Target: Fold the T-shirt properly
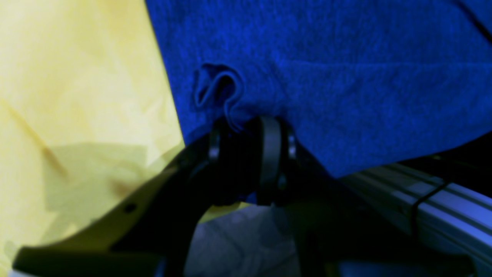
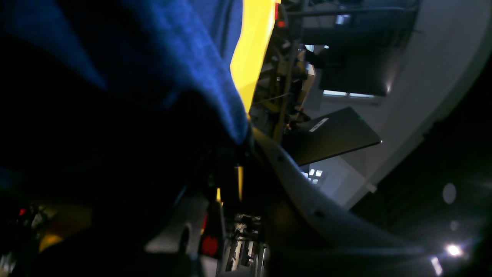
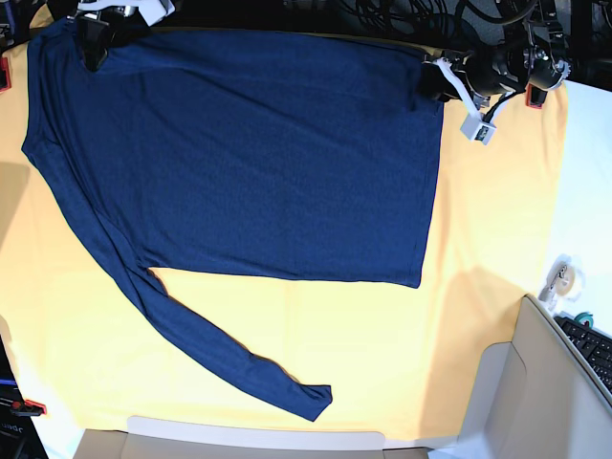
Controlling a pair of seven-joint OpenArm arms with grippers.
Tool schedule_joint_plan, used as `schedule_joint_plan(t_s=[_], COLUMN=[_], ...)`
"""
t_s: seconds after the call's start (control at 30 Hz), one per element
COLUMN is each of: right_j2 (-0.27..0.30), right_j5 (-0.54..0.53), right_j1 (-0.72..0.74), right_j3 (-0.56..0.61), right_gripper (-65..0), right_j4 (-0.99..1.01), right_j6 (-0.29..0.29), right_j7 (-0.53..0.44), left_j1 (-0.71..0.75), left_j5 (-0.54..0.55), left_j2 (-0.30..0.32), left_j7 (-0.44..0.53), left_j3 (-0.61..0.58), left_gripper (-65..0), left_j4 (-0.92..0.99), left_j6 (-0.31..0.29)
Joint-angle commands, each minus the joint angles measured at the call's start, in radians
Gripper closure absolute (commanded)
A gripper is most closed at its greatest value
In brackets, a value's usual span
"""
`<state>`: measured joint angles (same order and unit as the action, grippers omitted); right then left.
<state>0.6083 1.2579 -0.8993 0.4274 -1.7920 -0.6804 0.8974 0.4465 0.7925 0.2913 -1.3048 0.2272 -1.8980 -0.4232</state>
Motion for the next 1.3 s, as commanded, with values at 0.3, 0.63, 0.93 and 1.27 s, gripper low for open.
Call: schedule_joint_plan(t_s=[0.3, 0.63, 0.93, 1.27], right_j2=[-0.014, -0.037, -0.057, -0.057], right_j5=[0.015, 0.015, 0.015, 0.015], right_j1=[0.125, 0.17, 0.15, 0.154], right_j3=[0.004, 0.006, 0.006, 0.003], right_gripper=[0.0, 0.0, 0.0, 0.0], right_j4=[0.025, 0.22, 0.22, 0.215], right_j6=[-0.018, -0.018, -0.018, -0.018], right_j7=[0.001, -0.05, -0.117, -0.113], left_j1=[0.002, 0.002, 0.002, 0.004], left_j5=[0.011, 0.011, 0.011, 0.011], left_j2=[0.009, 0.009, 0.009, 0.009], left_j7=[0.006, 0.006, 0.006, 0.006], left_j3=[0.005, 0.013, 0.007, 0.007], left_gripper=[-12.5, -12.5, -12.5, -12.5], left_j4=[-0.016, -0.016, -0.016, -0.016], left_j6=[-0.004, -0.004, -0.004, -0.004])
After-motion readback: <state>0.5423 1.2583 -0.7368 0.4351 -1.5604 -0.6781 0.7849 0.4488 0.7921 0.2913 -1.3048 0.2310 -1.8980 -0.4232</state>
